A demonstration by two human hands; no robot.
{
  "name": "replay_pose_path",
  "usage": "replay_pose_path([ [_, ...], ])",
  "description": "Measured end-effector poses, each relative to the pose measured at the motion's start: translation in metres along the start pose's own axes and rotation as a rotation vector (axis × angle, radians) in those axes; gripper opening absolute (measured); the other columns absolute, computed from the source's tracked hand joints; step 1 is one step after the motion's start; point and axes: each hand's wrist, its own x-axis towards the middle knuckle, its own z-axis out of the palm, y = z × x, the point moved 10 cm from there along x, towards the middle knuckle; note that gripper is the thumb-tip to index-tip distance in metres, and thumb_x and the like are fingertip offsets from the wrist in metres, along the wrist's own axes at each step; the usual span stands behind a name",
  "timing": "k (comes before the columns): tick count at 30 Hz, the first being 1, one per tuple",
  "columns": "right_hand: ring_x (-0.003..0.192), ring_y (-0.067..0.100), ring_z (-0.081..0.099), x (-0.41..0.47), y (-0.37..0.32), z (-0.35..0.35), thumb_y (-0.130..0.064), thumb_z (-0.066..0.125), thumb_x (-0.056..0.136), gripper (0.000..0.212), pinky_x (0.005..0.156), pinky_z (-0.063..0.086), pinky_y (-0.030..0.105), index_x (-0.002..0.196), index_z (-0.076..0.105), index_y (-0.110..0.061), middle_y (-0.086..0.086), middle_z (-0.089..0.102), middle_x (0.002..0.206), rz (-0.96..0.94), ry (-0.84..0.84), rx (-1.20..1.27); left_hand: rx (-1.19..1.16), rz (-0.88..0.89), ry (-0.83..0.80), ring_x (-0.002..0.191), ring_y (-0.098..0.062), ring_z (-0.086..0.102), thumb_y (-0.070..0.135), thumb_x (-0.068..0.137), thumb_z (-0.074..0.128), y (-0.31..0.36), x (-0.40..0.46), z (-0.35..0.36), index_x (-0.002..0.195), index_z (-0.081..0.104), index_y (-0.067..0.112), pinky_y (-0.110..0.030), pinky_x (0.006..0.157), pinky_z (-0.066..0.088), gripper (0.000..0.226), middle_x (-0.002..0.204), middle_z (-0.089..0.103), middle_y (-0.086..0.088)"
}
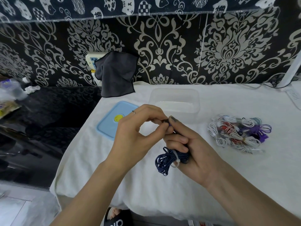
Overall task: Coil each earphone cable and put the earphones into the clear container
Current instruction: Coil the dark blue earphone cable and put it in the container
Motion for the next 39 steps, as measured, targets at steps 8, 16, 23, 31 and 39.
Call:
replay_pose_path([
  [8, 0.039, 0.006, 0.033, -0.001, 0.004, 0.004, -0.021, 0.065, 0.090, 0.016, 0.038, 0.031, 0.012, 0.101, 0.060, -0.012, -0.006, 0.049, 0.065, 0.030, -0.021, 0.066, -0.065, -0.056, -0.020, 0.082, -0.030, 0.069, -0.002, 0.086, 0.072, -0.007, 0.000, 0.001, 0.095, 0.070, 0.005, -0.053, 0.080, 0.054, 0.011, 0.094, 0.069, -0.008],
  [16, 0.039, 0.006, 0.032, 0.004, -0.010, -0.004, -0.021, 0.063, 0.091, 0.013, 0.038, 0.027, 0.012, 0.097, 0.061, -0.009, -0.005, 0.050, 0.064, -0.046, 0.067, -0.061, -0.125, -0.156, -0.015, 0.087, -0.023, 0.069, 0.004, 0.089, 0.070, -0.015, 0.004, -0.001, 0.100, 0.070, 0.009, -0.035, 0.086, 0.054, 0.012, 0.096, 0.069, -0.002],
  [23, 0.053, 0.009, 0.040, 0.011, -0.043, -0.037, -0.006, 0.064, 0.089, 0.007, 0.043, 0.038, 0.017, 0.093, 0.064, 0.001, 0.009, 0.057, 0.077, -0.149, 0.284, -0.097, 0.052, -0.469, 0.065, 0.098, -0.011, 0.064, 0.025, 0.104, 0.053, -0.082, 0.011, -0.014, 0.125, 0.058, 0.031, -0.024, 0.086, 0.050, 0.022, 0.113, 0.064, 0.012],
  [31, 0.047, 0.014, 0.048, 0.063, -0.106, -0.021, 0.003, 0.052, 0.091, 0.013, 0.052, 0.044, 0.022, 0.080, 0.053, -0.003, 0.011, 0.049, 0.067, -0.225, 0.500, -0.493, 0.401, -0.596, -0.112, 0.131, -0.016, 0.048, 0.025, 0.104, 0.050, -0.134, 0.017, 0.005, 0.148, 0.045, 0.024, -0.021, 0.096, 0.034, 0.045, 0.145, 0.050, 0.000],
  [39, 0.059, 0.017, 0.039, 0.127, -0.115, -0.020, 0.000, 0.052, 0.096, 0.016, 0.062, 0.044, 0.029, 0.110, 0.048, -0.006, 0.009, 0.040, 0.077, -0.083, 0.705, -0.771, 0.503, -0.520, -0.133, 0.106, -0.022, 0.066, 0.017, 0.098, 0.054, -0.129, 0.024, 0.008, 0.145, 0.050, 0.014, -0.032, 0.091, 0.050, 0.047, 0.119, 0.068, -0.008],
])
